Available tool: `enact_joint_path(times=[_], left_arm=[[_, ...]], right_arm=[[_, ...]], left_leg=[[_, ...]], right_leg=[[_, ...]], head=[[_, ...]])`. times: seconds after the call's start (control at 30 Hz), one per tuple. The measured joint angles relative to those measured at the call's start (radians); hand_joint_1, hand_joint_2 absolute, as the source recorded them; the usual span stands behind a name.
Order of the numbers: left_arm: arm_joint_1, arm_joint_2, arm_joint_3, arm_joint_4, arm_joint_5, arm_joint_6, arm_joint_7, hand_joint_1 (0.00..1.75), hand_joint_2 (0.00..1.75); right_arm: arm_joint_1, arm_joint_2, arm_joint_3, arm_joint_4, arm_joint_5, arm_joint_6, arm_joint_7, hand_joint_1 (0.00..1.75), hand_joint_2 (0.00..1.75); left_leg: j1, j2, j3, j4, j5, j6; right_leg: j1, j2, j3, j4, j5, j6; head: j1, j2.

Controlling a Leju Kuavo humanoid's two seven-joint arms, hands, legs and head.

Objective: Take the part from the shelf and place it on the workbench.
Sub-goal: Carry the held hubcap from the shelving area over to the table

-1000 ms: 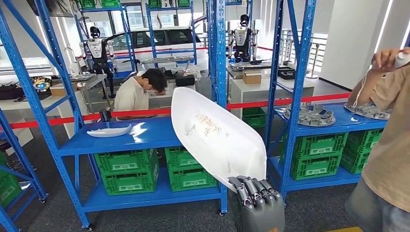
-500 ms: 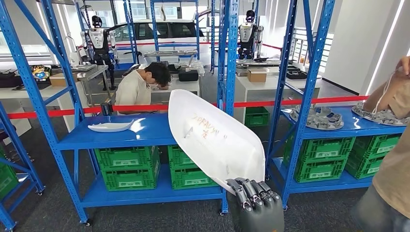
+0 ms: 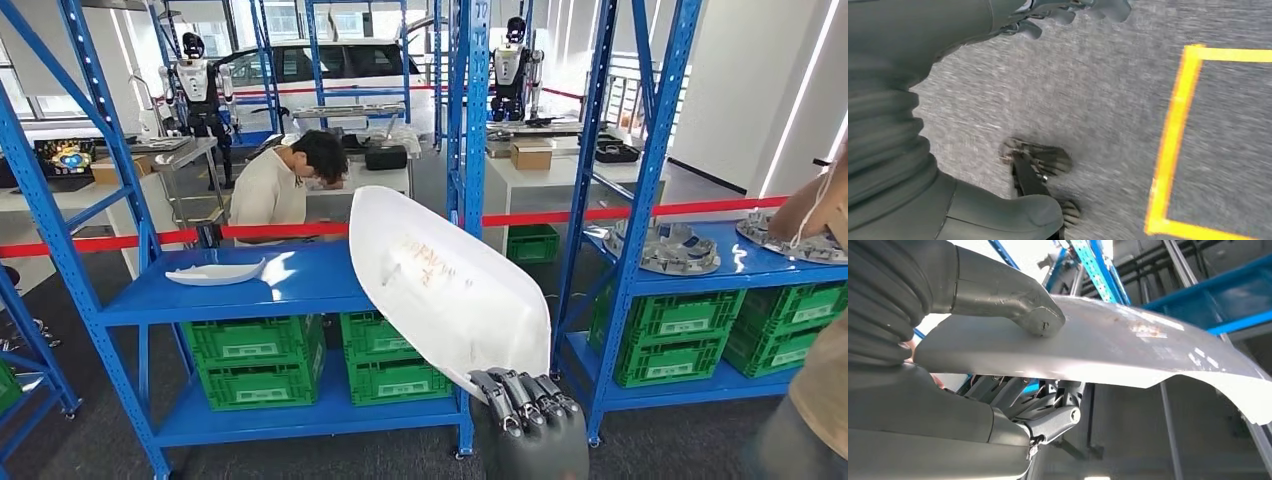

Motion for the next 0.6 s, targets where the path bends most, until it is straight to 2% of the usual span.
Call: enact_joint_path(times=[0.07, 0.13, 0.17, 0.2, 0.23, 0.3, 0.37, 0.47, 0.5, 0.53, 0.57, 0.6], left_arm=[[-0.003, -0.002, 0.000, 0.000, 0.000, 0.000, 0.002, 0.00, 1.75], [-0.001, -0.002, 0.000, 0.001, 0.000, 0.001, 0.004, 0.00, 1.75], [0.001, -0.002, 0.000, 0.000, 0.000, 0.002, 0.004, 0.00, 1.75], [0.003, -0.001, 0.000, 0.000, 0.000, 0.002, 0.004, 0.00, 1.75], [0.004, 0.000, 0.000, 0.000, 0.000, 0.003, 0.004, 0.00, 1.75], [0.005, 0.001, 0.000, 0.001, 0.000, 0.004, 0.005, 0.00, 1.75], [0.004, 0.001, 0.000, 0.002, 0.000, 0.005, 0.005, 0.00, 1.75], [0.002, 0.000, 0.000, 0.002, 0.001, 0.011, 0.008, 0.00, 1.75], [0.001, 0.000, 0.000, 0.002, 0.002, 0.018, 0.010, 0.00, 1.75], [0.000, 0.000, 0.000, 0.002, 0.002, 0.027, 0.013, 0.00, 1.75], [-0.001, 0.000, 0.000, 0.001, 0.004, 0.039, 0.017, 0.00, 1.75], [-0.002, 0.000, 0.000, 0.001, 0.005, 0.051, 0.021, 0.00, 1.75]], right_arm=[[0.000, 0.003, -0.002, 0.000, 0.000, 0.003, -0.003, 1.75, 1.75], [0.002, 0.007, -0.002, 0.000, 0.000, 0.008, -0.004, 1.75, 1.75], [0.004, 0.008, -0.002, 0.000, 0.000, 0.009, -0.004, 1.75, 1.75], [0.004, 0.009, -0.002, 0.000, 0.000, 0.010, -0.004, 1.75, 1.75], [0.005, 0.011, -0.002, 0.000, 0.000, 0.010, -0.004, 1.75, 1.75], [0.005, 0.015, -0.001, 0.000, 0.000, 0.010, -0.004, 1.75, 1.75], [0.006, 0.017, -0.002, 0.000, 0.000, 0.010, -0.005, 1.75, 1.75], [0.004, 0.018, -0.003, 0.000, 0.000, 0.008, -0.005, 1.75, 1.75], [0.004, 0.018, -0.003, 0.000, 0.000, 0.007, -0.007, 1.75, 1.75], [0.004, 0.018, -0.004, 0.000, 0.000, 0.006, -0.010, 1.75, 1.75], [0.004, 0.019, -0.004, 0.000, 0.000, 0.005, -0.015, 1.75, 1.75], [0.006, 0.019, -0.004, 0.001, 0.001, 0.004, -0.020, 1.75, 1.75]], left_leg=[[0.004, 0.002, -0.072, 0.112, -0.015, -0.008], [0.008, 0.004, -0.160, 0.208, -0.056, -0.016], [0.009, 0.004, -0.189, 0.220, -0.069, -0.018], [0.010, 0.005, -0.203, 0.202, -0.065, -0.018], [0.010, 0.007, -0.206, 0.165, -0.043, -0.017], [0.008, 0.028, -0.195, 0.050, 0.068, -0.008], [0.003, 0.043, -0.183, -0.016, 0.147, 0.004], [0.004, 0.022, -0.170, -0.024, 0.148, 0.019], [0.006, 0.015, -0.164, -0.029, 0.144, 0.025], [0.007, 0.007, -0.156, -0.033, 0.138, 0.031], [0.008, 0.000, -0.148, -0.036, 0.132, 0.037], [0.007, -0.007, -0.141, -0.037, 0.124, 0.041]], right_leg=[[-0.003, -0.002, 0.029, -0.005, -0.018, -0.007], [-0.003, -0.004, 0.056, -0.006, -0.042, -0.009], [-0.004, -0.005, 0.071, -0.006, -0.055, -0.009], [-0.005, -0.006, 0.088, -0.006, -0.068, -0.007], [-0.005, -0.008, 0.105, -0.007, -0.081, -0.004], [-0.005, -0.015, 0.138, -0.008, -0.111, 0.004], [0.000, -0.023, 0.160, -0.016, -0.134, 0.017], [0.002, -0.034, 0.184, -0.038, -0.149, 0.032], [0.001, -0.032, 0.180, -0.023, -0.158, 0.035], [-0.001, -0.026, 0.160, 0.016, -0.175, 0.037], [-0.001, -0.018, 0.120, 0.082, -0.195, 0.039], [-0.001, -0.013, 0.065, 0.162, -0.215, 0.039]], head=[[-0.002, 0.000], [-0.002, 0.000], [-0.002, 0.000], [-0.002, 0.000], [-0.003, 0.000], [-0.003, 0.000], [-0.004, -0.001], [-0.002, 0.000], [-0.001, 0.000], [0.000, 0.000], [0.001, 0.000], [0.002, 0.000]])
